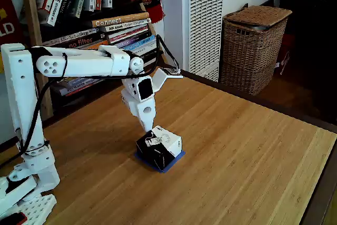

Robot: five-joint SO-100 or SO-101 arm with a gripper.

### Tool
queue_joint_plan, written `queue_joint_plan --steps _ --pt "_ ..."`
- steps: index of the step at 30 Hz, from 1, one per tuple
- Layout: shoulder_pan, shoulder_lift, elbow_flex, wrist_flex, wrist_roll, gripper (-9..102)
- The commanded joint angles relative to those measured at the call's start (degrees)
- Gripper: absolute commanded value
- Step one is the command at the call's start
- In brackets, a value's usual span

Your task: Push the box on top of the target

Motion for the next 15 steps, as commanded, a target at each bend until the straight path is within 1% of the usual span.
queue_joint_plan --steps 1,5,11,15 --pt "0.6 0.4 -2.1 -0.4 -0.4 0" --pt "0.2 0.7 -2.1 -0.3 0.5 0" --pt "-2.3 3.1 -2.7 -0.2 6.6 0" --pt "-2.5 4.7 -6.2 3.3 9.0 0"
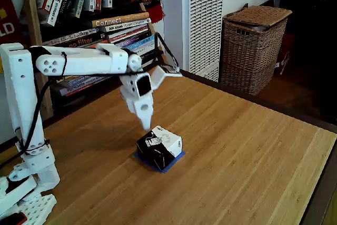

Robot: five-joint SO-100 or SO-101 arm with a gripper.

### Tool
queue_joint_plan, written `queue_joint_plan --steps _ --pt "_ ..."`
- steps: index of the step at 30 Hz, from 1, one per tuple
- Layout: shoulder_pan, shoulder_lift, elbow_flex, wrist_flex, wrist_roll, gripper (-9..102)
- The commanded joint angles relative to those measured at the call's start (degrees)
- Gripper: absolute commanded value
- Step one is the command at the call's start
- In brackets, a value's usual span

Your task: Push the box on top of the target

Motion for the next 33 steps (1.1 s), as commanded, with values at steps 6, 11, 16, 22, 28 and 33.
queue_joint_plan --steps 6,11,16,22,28,33 --pt "2.5 10.3 -7.3 5.0 1.1 0" --pt "2.4 16.4 -10.4 9.7 3.2 0" --pt "1.8 25.3 -5.1 11.8 6.8 0" --pt "3.0 37.8 2.6 13.5 3.9 0" --pt "3.6 48.9 6.9 14.9 0.3 0" --pt "4.1 56.5 13.0 14.9 -1.3 0"
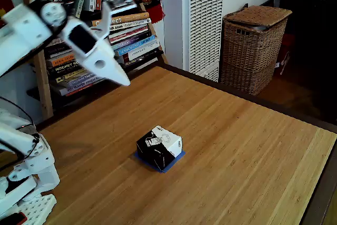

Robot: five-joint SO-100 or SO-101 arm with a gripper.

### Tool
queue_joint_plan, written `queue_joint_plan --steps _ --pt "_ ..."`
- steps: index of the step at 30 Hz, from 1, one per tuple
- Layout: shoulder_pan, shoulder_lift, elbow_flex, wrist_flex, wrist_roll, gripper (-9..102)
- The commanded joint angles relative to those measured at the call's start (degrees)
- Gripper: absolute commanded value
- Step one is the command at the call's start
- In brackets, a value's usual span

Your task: Push the box on top of the target

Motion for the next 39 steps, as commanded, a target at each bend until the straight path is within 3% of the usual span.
queue_joint_plan --steps 1,39 --pt "0.1 6.2 3.3 0.4 -1.0 0" --pt "-1.8 40.8 20.7 3.7 -6.9 0"
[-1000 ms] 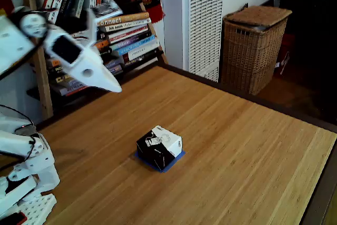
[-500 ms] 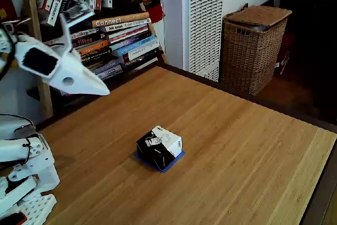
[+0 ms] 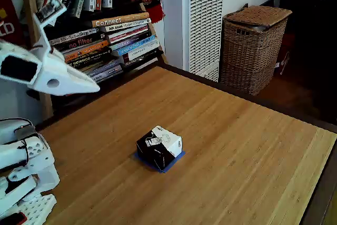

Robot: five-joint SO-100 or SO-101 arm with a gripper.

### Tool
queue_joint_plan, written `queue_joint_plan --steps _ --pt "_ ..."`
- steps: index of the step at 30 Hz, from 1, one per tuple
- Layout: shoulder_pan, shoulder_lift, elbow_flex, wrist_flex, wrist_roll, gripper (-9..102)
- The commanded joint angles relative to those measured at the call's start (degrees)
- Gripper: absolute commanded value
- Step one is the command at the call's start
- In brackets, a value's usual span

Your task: Push the box on top of the target

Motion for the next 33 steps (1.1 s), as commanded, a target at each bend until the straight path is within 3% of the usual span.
queue_joint_plan --steps 1,33 --pt "-0.3 3.0 1.1 0.2 -0.3 0" --pt "2.0 22.5 21.2 -1.3 -5.3 0"
